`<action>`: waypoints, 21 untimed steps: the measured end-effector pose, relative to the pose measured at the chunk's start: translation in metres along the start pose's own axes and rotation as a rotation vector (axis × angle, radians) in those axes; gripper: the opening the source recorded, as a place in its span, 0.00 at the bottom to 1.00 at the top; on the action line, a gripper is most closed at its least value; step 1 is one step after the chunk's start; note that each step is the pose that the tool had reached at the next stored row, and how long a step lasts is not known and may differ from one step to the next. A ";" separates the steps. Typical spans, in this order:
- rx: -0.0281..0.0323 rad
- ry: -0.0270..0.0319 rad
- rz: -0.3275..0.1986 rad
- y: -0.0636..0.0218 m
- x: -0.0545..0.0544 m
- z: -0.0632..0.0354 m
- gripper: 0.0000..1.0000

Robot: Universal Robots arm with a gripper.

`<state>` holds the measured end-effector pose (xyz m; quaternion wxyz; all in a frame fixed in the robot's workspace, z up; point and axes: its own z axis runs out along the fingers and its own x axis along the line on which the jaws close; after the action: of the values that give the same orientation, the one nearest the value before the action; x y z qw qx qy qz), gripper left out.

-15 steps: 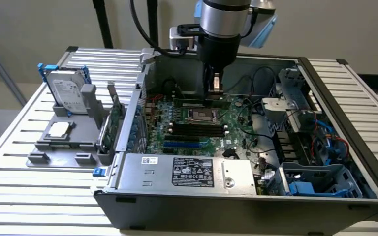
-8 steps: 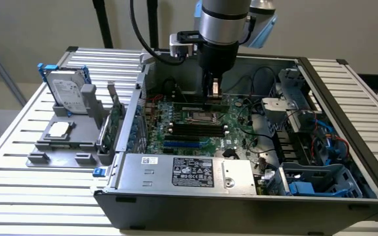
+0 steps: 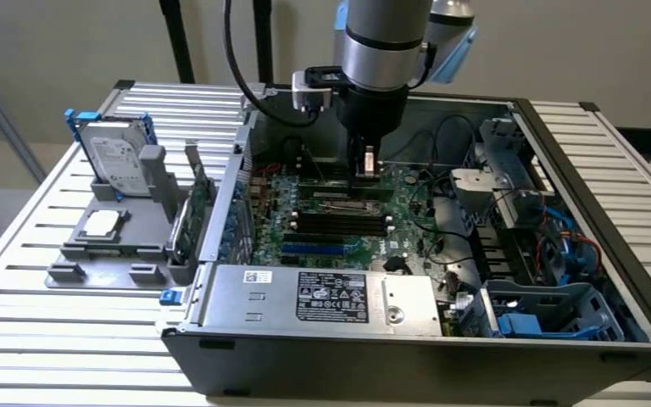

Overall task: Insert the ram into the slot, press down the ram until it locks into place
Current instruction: 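Insert the ram into the slot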

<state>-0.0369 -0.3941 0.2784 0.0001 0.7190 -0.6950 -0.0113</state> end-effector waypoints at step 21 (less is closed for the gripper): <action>0.0003 0.0014 0.006 -0.0008 0.000 0.0106 0.13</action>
<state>-0.0363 -0.3940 0.2678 0.0005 0.7170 -0.6970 -0.0107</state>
